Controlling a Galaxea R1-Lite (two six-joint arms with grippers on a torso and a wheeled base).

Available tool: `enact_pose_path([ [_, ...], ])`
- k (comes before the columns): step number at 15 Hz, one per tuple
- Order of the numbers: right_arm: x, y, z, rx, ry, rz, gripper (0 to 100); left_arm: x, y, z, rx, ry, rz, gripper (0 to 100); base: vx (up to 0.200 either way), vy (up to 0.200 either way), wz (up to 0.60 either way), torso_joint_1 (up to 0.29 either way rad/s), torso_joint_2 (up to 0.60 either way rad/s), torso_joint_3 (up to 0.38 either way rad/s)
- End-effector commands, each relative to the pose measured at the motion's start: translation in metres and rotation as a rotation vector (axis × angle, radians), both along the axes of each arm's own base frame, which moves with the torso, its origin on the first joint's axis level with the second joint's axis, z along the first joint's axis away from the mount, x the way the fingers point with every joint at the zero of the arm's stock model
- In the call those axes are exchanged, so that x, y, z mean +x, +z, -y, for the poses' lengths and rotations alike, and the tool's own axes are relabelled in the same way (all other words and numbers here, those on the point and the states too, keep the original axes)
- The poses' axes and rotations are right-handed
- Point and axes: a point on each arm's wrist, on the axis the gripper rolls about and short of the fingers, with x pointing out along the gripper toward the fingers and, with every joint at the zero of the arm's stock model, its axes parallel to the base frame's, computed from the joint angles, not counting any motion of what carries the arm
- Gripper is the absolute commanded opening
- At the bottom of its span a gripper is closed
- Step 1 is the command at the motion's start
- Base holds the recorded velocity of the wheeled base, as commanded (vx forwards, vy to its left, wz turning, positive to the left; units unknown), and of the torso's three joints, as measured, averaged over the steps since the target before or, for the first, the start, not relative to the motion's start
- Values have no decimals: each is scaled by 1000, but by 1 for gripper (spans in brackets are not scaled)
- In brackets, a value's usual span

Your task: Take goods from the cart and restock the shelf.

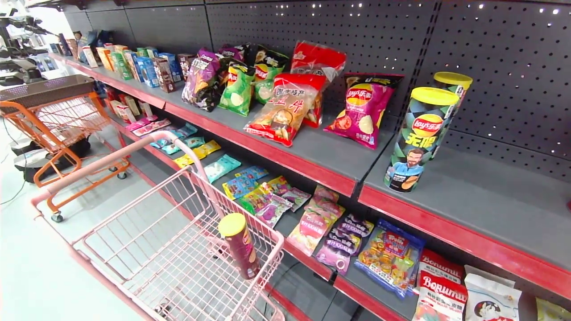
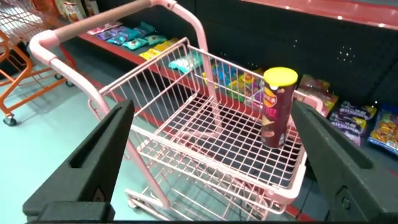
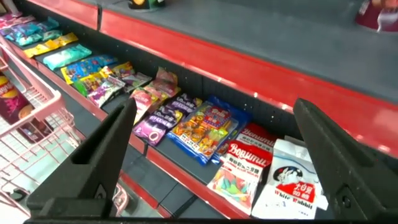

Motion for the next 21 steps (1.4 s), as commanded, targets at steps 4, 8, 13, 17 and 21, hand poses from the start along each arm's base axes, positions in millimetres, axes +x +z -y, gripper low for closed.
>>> enact_pose_path([
  [4, 0, 0, 0, 0, 1, -1, 100, 0, 0, 0, 0, 1, -1, 100, 0, 0, 0, -152, 406, 244],
  [8, 0, 0, 0, 0, 1, -1, 100, 0, 0, 0, 0, 1, -1, 100, 0, 0, 0, -194, 536, 331],
  [13, 0, 0, 0, 0, 1, -1, 100, 0, 0, 0, 2, -1, -1, 100, 0, 0, 0, -173, 535, 358],
  [17, 0, 0, 0, 0, 0, -1, 100, 1, 0, 0, 11, -16, -19, 100, 0, 0, 0, -143, 504, 357],
  [21, 0, 0, 0, 0, 0, -1, 100, 1, 0, 0, 6, -1, -18, 100, 0, 0, 0, -52, 221, 176],
])
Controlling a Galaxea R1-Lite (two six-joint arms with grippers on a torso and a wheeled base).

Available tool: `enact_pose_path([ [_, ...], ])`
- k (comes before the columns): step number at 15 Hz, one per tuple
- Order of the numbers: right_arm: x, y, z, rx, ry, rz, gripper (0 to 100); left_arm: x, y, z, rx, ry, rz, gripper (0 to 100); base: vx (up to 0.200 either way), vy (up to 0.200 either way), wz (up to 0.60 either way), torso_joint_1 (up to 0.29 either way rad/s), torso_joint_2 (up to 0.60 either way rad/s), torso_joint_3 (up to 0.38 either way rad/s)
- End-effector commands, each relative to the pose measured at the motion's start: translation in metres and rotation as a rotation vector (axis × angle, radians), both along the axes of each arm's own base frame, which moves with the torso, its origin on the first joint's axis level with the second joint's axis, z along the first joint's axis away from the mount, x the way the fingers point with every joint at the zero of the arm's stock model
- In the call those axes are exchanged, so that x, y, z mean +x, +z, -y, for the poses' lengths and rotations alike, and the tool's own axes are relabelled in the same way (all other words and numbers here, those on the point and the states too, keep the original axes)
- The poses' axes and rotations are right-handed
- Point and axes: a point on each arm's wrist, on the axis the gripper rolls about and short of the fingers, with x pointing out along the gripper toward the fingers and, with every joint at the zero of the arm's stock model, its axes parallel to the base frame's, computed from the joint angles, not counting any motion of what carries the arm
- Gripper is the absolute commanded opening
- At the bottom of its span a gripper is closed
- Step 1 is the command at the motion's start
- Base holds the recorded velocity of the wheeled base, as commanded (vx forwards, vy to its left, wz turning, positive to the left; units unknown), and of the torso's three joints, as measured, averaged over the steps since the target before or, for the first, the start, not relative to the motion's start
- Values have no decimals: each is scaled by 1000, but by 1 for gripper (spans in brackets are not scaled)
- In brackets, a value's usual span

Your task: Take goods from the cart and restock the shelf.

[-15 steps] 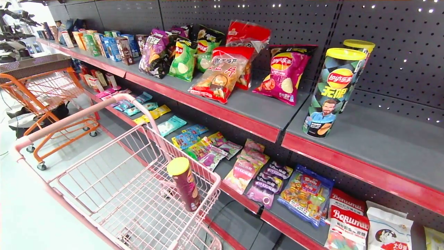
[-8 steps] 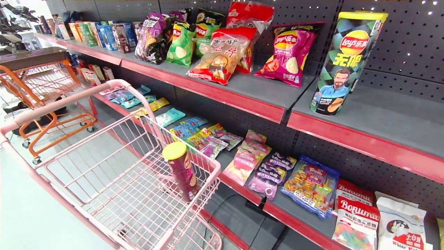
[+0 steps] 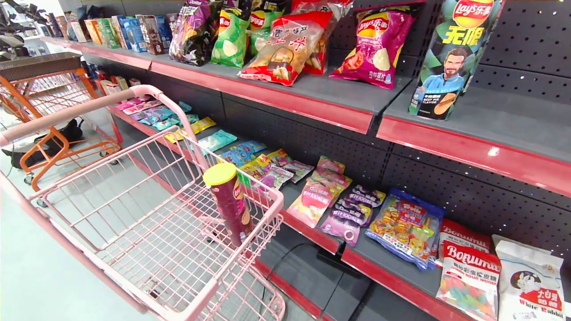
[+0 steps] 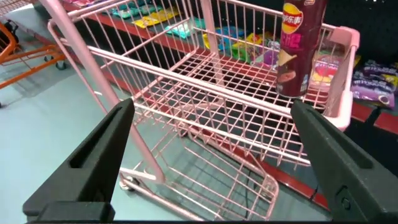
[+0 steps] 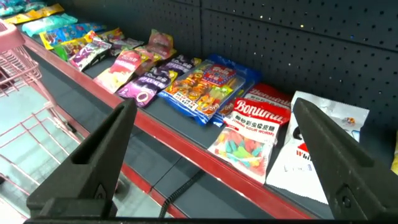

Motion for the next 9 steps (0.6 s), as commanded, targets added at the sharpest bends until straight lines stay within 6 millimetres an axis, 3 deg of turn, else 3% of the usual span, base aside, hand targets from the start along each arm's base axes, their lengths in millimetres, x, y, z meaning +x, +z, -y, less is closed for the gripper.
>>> enact_pose_path([
  [1, 0, 0, 0, 0, 0, -1, 100, 0, 0, 0, 2, 13, 6, 100, 0, 0, 0, 0, 0, 0],
  [2, 0, 0, 0, 0, 0, -1, 100, -2, 5, 0, 2, 19, 25, 100, 0, 0, 0, 0, 0, 0],
  [3, 0, 0, 0, 0, 0, -1, 100, 0, 69, 0, -52, 26, 52, 100, 0, 0, 0, 0, 0, 0],
  [4, 0, 0, 0, 0, 2, -1, 100, 14, 110, 0, -157, 27, 39, 100, 0, 0, 0, 0, 0, 0],
  [5, 0, 0, 0, 0, 0, -1, 100, 27, 131, -1, -169, 29, 19, 100, 0, 0, 0, 0, 0, 0],
  [9, 0, 0, 0, 0, 0, -1, 100, 82, 134, -1, -77, 40, -150, 100, 0, 0, 0, 0, 0, 0],
])
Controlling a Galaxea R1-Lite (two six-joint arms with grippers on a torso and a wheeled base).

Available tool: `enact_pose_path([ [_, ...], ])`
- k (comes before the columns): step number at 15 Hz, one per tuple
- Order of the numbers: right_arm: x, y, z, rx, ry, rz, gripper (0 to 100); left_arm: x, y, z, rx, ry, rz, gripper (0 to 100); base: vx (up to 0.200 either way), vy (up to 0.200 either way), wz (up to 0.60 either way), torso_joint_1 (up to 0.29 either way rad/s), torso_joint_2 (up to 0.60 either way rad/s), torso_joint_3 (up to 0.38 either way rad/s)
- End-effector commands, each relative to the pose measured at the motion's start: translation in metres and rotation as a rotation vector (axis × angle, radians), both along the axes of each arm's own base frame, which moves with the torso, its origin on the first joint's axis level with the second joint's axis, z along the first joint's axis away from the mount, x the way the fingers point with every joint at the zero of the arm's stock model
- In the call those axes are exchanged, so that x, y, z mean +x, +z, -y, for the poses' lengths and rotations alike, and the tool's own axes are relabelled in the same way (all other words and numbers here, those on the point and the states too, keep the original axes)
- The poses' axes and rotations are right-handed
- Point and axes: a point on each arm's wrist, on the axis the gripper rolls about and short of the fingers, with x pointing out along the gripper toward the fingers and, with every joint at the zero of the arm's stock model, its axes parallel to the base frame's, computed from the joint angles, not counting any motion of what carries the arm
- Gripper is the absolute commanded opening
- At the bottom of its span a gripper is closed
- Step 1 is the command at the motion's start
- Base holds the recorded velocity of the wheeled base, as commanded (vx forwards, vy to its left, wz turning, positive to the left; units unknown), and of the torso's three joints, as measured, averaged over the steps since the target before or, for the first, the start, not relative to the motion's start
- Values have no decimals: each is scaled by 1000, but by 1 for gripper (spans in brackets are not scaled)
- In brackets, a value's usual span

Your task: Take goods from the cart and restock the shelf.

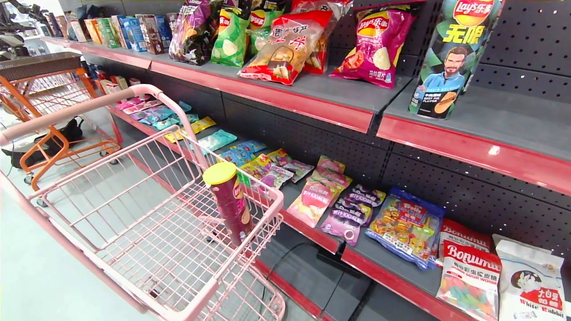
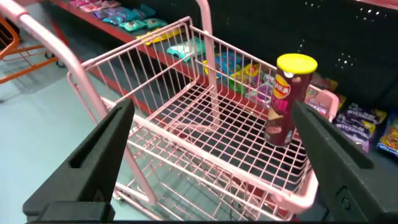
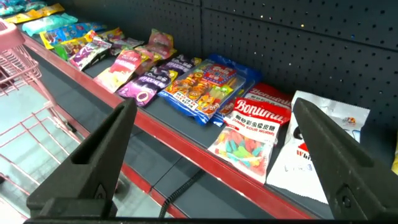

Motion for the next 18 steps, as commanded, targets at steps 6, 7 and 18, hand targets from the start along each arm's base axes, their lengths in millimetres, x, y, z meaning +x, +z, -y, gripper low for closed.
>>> enact_pose_path([
  [6, 0, 0, 0, 0, 2, -1, 100, 117, 8, 14, 45, -368, -275, 100, 0, 0, 0, 0, 0, 0],
  [7, 0, 0, 0, 0, 0, -3, 100, 126, 4, 18, 62, -421, -307, 100, 0, 0, 0, 0, 0, 0],
  [18, 0, 0, 0, -2, 0, -1, 100, 218, -43, 33, 149, -572, -348, 100, 0, 0, 0, 0, 0, 0],
])
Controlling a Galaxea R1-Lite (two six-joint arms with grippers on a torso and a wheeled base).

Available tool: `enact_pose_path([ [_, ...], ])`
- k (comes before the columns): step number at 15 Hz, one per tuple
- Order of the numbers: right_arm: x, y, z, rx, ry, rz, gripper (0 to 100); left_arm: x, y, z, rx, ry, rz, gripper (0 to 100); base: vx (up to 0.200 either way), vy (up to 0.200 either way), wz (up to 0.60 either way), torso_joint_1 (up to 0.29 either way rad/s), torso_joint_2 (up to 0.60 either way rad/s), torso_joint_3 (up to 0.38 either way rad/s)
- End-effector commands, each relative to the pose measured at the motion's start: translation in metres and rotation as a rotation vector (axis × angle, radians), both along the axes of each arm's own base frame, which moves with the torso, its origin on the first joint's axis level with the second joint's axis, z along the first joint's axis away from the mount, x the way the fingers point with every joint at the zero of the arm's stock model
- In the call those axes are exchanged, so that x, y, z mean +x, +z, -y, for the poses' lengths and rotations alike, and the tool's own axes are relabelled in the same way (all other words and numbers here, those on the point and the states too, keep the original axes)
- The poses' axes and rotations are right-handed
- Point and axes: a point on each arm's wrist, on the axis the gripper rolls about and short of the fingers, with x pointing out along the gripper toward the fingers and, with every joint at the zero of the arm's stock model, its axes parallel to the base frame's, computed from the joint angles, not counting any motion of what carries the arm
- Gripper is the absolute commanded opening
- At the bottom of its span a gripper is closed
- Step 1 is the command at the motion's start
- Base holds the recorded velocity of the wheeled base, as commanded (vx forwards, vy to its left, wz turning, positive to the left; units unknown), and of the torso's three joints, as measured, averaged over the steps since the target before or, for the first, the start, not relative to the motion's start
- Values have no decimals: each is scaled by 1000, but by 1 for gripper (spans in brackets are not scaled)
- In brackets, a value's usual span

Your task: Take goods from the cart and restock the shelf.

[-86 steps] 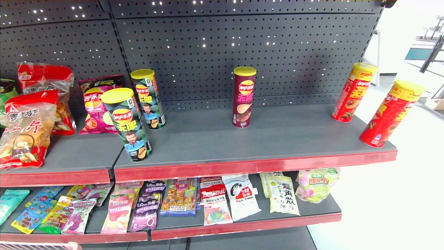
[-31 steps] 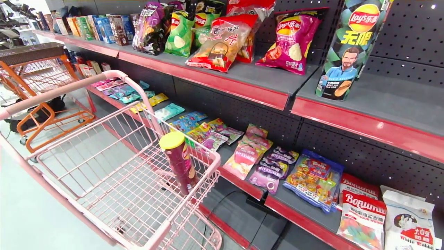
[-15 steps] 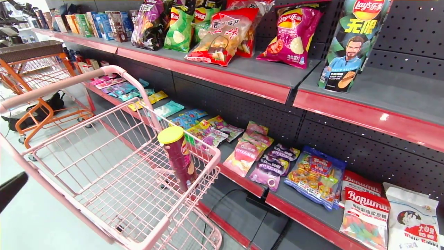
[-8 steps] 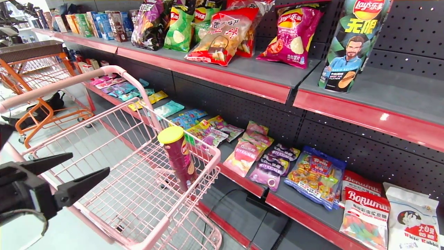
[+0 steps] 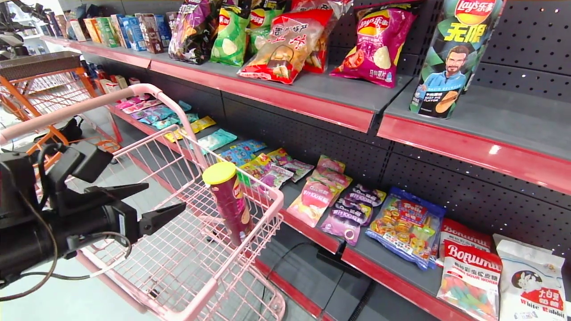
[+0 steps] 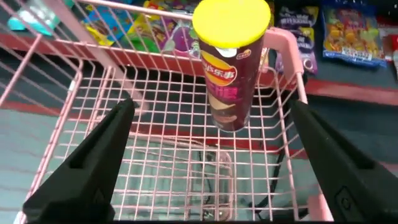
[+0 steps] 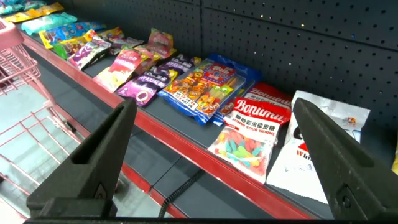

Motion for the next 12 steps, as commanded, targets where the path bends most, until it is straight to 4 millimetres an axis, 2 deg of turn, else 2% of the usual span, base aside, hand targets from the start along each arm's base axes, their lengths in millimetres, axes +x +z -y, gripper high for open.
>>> enact_pose_path([
  [1, 0, 0, 0, 0, 0, -1, 100, 22, -24, 4, 31, -43, -66, 100, 0, 0, 0, 0, 0, 0],
  [7, 0, 0, 0, 0, 2, -1, 100, 51, -43, 28, 31, -135, -34, 100, 0, 0, 0, 0, 0, 0],
  [12, 0, 0, 0, 0, 2, -1, 100, 78, -43, 38, 34, -150, -11, 100, 0, 0, 0, 0, 0, 0],
])
